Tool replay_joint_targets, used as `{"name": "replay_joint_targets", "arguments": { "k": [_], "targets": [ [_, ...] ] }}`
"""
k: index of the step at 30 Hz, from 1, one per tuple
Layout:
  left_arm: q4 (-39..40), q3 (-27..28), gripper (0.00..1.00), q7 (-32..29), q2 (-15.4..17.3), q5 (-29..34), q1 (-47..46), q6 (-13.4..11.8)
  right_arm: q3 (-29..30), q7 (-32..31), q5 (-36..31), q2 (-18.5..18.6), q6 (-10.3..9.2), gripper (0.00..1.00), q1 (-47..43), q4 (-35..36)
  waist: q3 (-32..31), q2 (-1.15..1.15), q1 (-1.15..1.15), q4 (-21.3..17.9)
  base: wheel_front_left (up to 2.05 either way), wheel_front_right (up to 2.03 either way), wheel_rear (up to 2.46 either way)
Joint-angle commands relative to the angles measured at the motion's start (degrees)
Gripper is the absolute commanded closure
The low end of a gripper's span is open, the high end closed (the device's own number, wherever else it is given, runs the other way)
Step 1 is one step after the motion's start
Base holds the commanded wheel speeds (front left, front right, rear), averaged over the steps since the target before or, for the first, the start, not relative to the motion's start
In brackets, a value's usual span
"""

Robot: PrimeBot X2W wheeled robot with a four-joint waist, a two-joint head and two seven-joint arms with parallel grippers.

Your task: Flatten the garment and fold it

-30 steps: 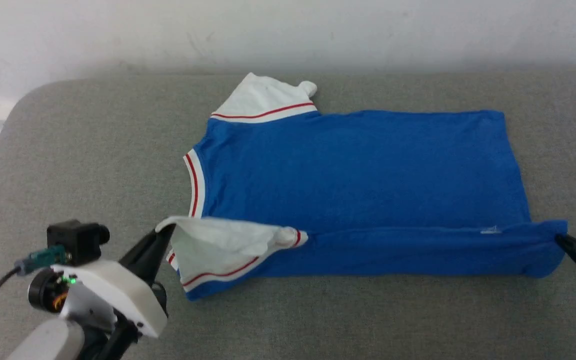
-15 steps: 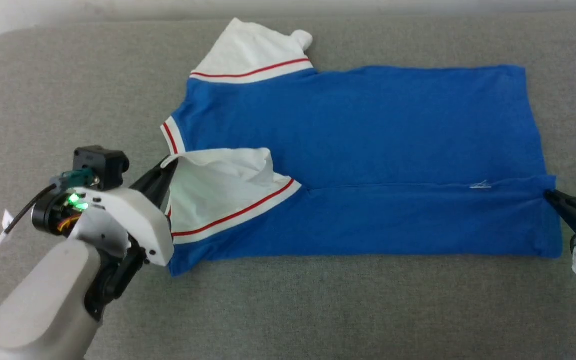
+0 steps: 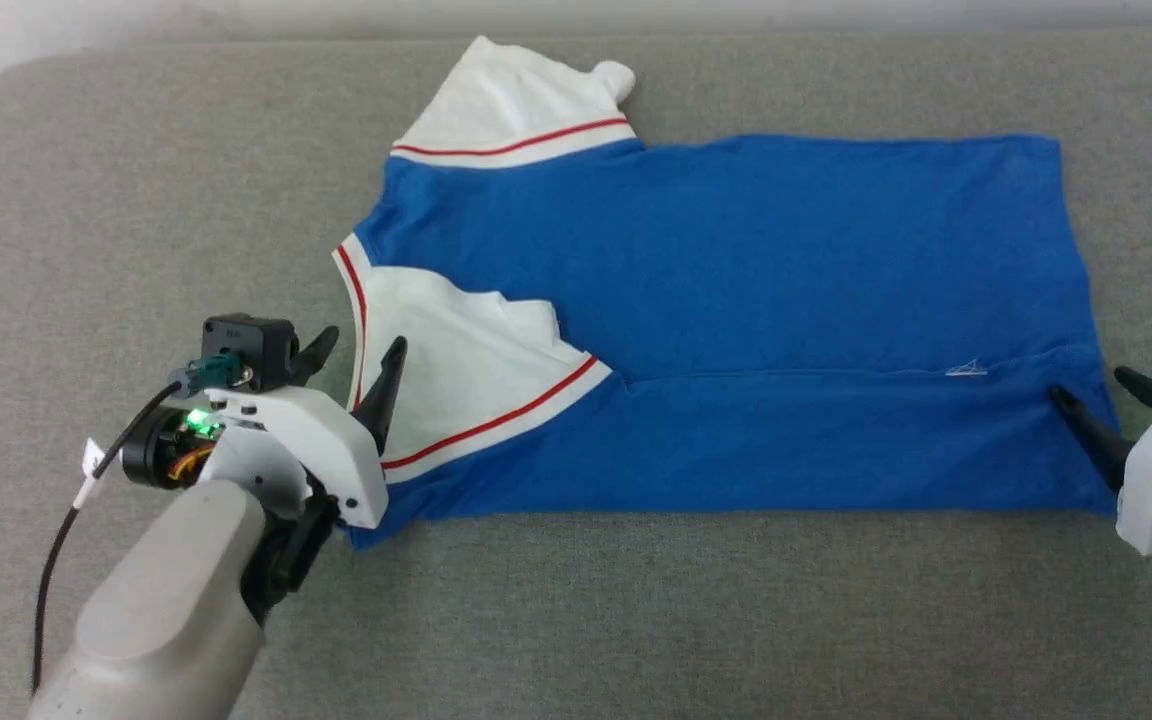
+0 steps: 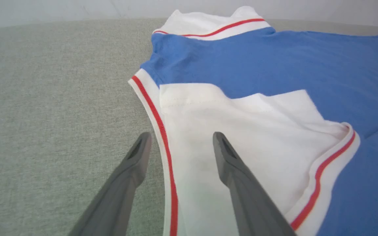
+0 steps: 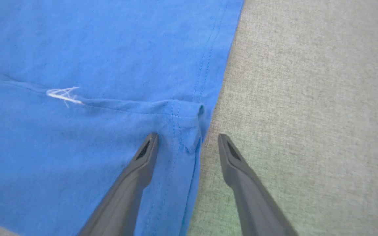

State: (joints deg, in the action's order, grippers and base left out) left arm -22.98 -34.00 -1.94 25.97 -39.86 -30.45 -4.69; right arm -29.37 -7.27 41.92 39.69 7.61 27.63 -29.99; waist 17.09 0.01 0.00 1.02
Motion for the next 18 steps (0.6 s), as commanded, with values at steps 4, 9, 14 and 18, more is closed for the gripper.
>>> {"name": "replay_joint_targets", "arguments": {
  "k": [4,9,14,18],
  "targets": [
    [-0.3,2.3,0.0,3.9,-2.2,-2.5,2.9,-1.5,0.8,1.2,-4.8,-0.8,-0.12,0.0,-2.2,-1.3,-4.1,-0.01,0.0,0.7,0.0,0.0,0.0],
    [3.5,5.1,0.0,6.5,-3.5,-5.3,8.9,-5.7,6.7,0.0,-7.8,-5.3,-0.12,0.0,-6.0,-0.6,-7.2,-0.01,0.0,0.5,0.0,0.0,0.0],
    [9.3,5.6,0.0,3.5,-2.9,-6.4,16.2,-12.4,16.3,-4.7,-12.3,-10.8,-0.12,0.0,-11.6,2.6,-8.6,-0.01,0.0,-0.1,0.0,0.0,0.0],
    [13.9,3.8,0.0,-1.6,-0.7,-5.5,20.7,-17.2,25.4,-10.2,-17.0,-16.2,-0.12,0.0,-16.9,8.6,-8.8,-0.01,0.0,-0.7,0.0,0.0,0.0]
  ]
}}
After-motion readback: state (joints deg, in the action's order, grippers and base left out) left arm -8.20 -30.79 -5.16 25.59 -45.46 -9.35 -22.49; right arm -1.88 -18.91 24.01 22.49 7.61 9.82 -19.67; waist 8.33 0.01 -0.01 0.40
